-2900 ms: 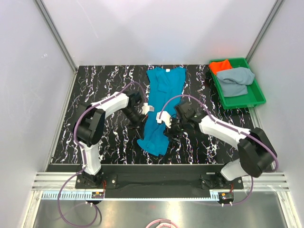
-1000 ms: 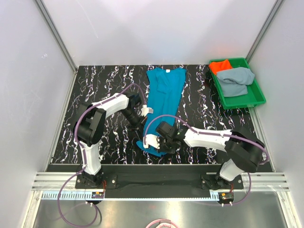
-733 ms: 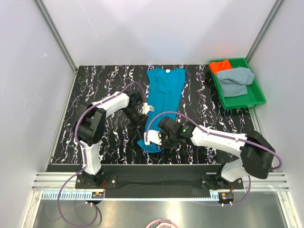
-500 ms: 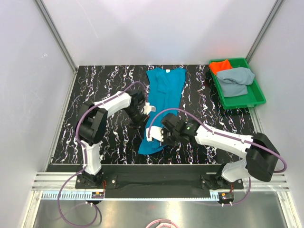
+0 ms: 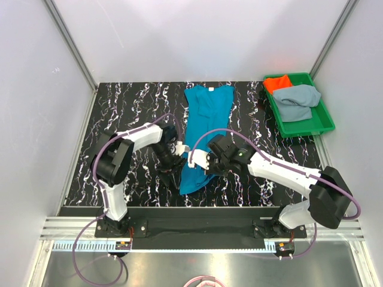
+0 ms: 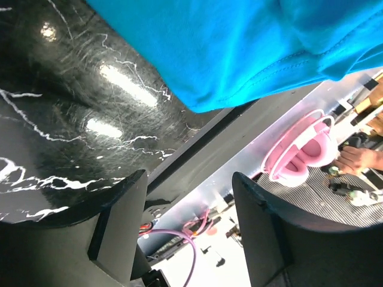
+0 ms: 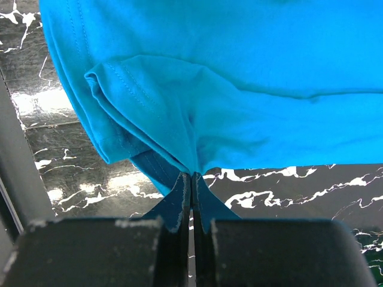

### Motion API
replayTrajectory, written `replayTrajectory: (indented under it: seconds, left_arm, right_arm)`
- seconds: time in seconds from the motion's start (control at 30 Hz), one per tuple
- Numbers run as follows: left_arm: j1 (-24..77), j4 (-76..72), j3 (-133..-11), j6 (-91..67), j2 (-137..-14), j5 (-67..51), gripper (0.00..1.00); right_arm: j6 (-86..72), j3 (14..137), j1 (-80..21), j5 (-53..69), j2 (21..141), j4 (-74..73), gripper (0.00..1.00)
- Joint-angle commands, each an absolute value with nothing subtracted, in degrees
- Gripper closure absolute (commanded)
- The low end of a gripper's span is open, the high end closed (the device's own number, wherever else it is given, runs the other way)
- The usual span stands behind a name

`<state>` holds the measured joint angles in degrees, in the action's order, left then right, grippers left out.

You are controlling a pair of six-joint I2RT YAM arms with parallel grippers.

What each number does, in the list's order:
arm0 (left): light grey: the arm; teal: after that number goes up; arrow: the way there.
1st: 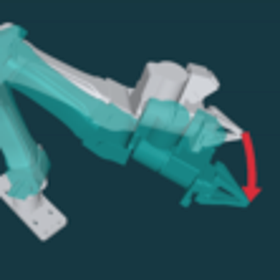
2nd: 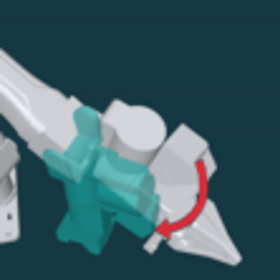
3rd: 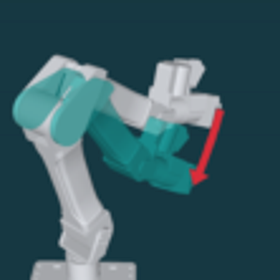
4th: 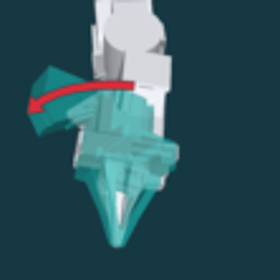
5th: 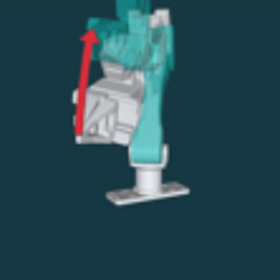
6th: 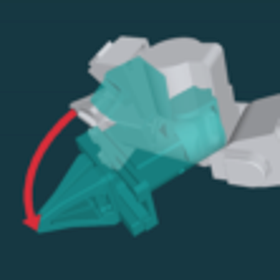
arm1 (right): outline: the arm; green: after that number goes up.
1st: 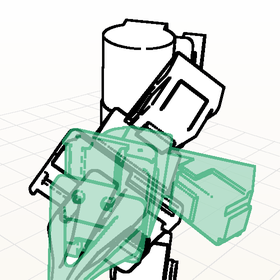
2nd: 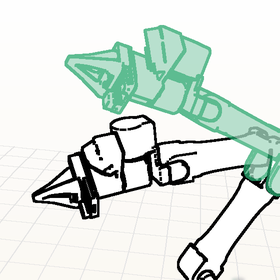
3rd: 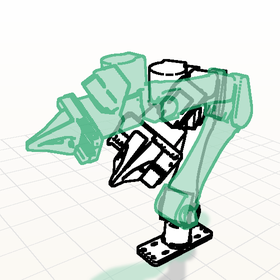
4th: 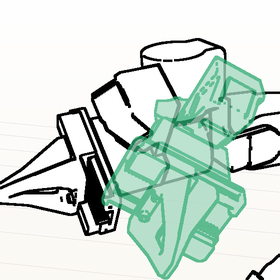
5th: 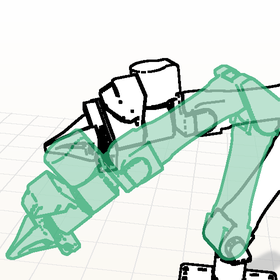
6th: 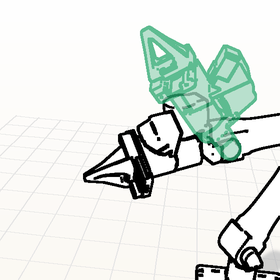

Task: Fold and stack the t-shirts
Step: Fold the tshirt

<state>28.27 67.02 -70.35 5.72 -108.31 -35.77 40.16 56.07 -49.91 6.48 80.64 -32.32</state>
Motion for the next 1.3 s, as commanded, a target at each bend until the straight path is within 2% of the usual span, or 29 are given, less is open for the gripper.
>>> replayTrajectory:
  seconds: [0.0, 0.23, 0.4, 0.53, 0.6, 0.63, 0.8, 1.03, 1.27]
  left_arm:
    - [28.04, 66.01, -71.36, 4.13, -109.86, -38.58, 0.36]
    - [28.21, 64.78, -73.21, 2.02, -116.54, -48.94, 0.39]
    - [28.65, 62.85, -72.07, 0.36, -118.83, -50.18, 0.41]
    - [28.92, 61.09, -72.59, 0.18, -120.32, -50.1, 0.49]
    - [29.26, 60.47, -73.38, -1.32, -122.07, -51.32, 0.61]
    - [29.79, 60.47, -74.35, -1.32, -122.52, -51.85, 0.63]
    - [31.73, 61.17, -75.85, -0.79, -123.23, -53.96, 1.0]
    - [30.85, 63.37, -75.58, 1.21, -118.31, -52.82, 1.0]
    - [26.9, 67.94, -80.68, 4.3, -114.88, -49.22, 1.0]
  right_arm:
    - [40.34, 58.1, -49.66, 5.89, 80.77, -30.67, 1.0]
    - [40.08, 57.92, -48.87, 5.71, 80.68, -30.5, 1.0]
    - [39.81, 57.74, -48.16, 5.63, 80.6, -30.06, 1.0]
    - [39.64, 58.09, -47.64, 5.63, 80.86, -30.06, 1.0]
    - [39.64, 58.18, -47.46, 5.63, 81.03, -29.88, 1.0]
    - [39.64, 58.18, -47.37, 5.63, 81.21, -29.8, 1.0]
    - [39.73, 58.53, -46.85, 5.28, 81.47, -29.36, 1.0]
    - [39.55, 58.18, -45.35, 4.84, 80.68, -29.18, 1.0]
    - [40.43, 60.03, -42.19, 3.43, 80.51, -29.18, 1.0]
